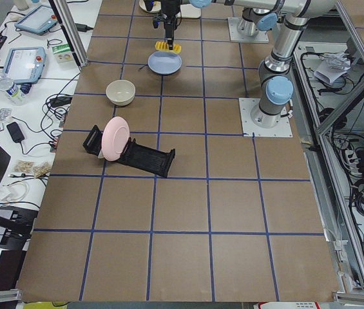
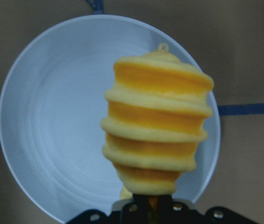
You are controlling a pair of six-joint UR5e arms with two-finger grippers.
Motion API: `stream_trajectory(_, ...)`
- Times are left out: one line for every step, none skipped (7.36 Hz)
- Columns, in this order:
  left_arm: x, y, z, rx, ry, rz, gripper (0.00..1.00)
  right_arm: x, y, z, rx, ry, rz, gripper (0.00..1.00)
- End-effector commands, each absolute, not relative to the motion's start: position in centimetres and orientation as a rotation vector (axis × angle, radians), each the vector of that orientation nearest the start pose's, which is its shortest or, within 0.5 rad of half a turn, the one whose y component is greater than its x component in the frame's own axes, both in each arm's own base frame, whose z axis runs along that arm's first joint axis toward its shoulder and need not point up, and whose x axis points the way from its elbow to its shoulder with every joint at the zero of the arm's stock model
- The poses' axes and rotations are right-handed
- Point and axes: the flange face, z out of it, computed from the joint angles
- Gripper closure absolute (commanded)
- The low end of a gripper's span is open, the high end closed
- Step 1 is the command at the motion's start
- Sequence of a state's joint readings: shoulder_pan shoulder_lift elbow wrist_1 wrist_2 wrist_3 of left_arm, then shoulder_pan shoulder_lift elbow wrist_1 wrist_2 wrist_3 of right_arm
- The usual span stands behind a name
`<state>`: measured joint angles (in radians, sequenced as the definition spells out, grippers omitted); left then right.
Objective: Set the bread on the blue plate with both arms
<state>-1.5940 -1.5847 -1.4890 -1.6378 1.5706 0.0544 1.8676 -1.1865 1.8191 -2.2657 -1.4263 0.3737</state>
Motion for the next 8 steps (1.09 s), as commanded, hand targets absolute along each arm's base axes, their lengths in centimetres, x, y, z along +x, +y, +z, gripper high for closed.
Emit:
stream_trajectory(-13.8,-49.5,51.3,0.115,3.130,-0.012,0.00,32.0,-51.9,20.5,0.126,2.962,-0.016,0.18)
stream_trajectory(-13.7,-49.5,51.3,0.106,3.133,-0.014,0.00,32.0,-51.7,20.1,0.127,2.966,0.002,0.00)
stream_trajectory(-13.7,-49.5,51.3,0.101,3.132,-0.009,0.00,32.1,-52.1,20.7,0.123,2.960,-0.024,0.00)
stream_trajectory(-13.6,-49.5,51.3,0.101,3.132,-0.009,0.00,32.4,-53.1,22.0,0.104,2.955,-0.056,0.00)
stream_trajectory(-13.6,-49.5,51.3,0.101,3.134,-0.009,0.00,32.7,-54.9,24.5,0.101,2.965,-0.097,0.00)
stream_trajectory(-13.7,-49.6,51.1,0.101,3.141,-0.007,0.00,31.5,-56.9,27.8,0.062,3.044,-0.052,0.00)
stream_trajectory(-13.7,-49.7,51.0,0.106,3.146,-0.005,0.00,30.3,-58.3,31.9,-0.068,3.115,-0.054,0.00)
stream_trajectory(-13.7,-49.7,50.9,0.132,3.145,0.000,0.00,27.6,-59.3,35.6,-0.162,3.161,-0.018,0.00)
